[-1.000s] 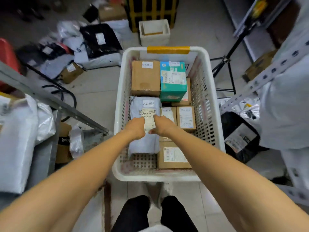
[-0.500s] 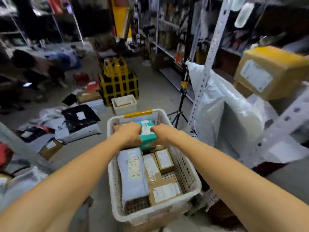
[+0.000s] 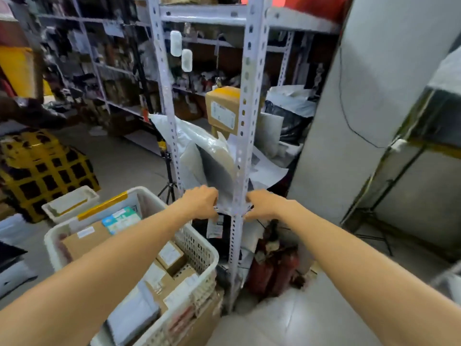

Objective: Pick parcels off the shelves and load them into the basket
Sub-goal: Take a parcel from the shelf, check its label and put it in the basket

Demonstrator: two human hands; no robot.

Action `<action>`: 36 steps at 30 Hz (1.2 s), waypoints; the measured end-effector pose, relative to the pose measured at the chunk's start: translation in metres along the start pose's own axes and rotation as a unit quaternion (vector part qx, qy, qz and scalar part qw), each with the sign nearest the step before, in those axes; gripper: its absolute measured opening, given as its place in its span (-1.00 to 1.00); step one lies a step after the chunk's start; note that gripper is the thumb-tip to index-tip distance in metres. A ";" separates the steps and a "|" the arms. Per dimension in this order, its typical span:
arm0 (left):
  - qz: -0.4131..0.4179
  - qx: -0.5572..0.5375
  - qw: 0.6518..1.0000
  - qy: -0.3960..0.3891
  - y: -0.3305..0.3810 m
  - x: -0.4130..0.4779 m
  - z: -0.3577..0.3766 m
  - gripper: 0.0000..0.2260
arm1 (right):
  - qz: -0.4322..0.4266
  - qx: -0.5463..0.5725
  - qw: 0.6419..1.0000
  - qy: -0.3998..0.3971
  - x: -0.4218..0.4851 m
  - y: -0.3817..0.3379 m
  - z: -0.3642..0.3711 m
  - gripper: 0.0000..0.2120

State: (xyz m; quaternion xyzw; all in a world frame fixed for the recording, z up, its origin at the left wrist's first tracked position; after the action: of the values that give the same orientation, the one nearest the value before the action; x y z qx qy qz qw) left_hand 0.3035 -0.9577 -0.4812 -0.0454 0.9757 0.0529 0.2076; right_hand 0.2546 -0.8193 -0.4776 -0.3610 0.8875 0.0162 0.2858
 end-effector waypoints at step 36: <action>0.619 0.203 0.756 0.065 0.819 -0.031 -0.093 -0.56 | 0.629 0.236 0.703 0.235 -0.602 0.453 0.063 -0.50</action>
State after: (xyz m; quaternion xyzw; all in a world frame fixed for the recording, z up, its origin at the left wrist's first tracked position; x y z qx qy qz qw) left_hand 0.2038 -0.1565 -0.3145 0.6081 0.7901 -0.0328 0.0698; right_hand 0.3384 -0.0896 -0.2985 0.3681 0.9215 -0.1035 0.0673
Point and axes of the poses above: each hand's wrist, its own x-axis towards the middle knuckle, its own z-axis out of the palm, y = z × x, the point moved 7 cm from there along x, towards the middle knuckle, and after that the axes turned 12 degrees about -y, right-handed, at the moved point
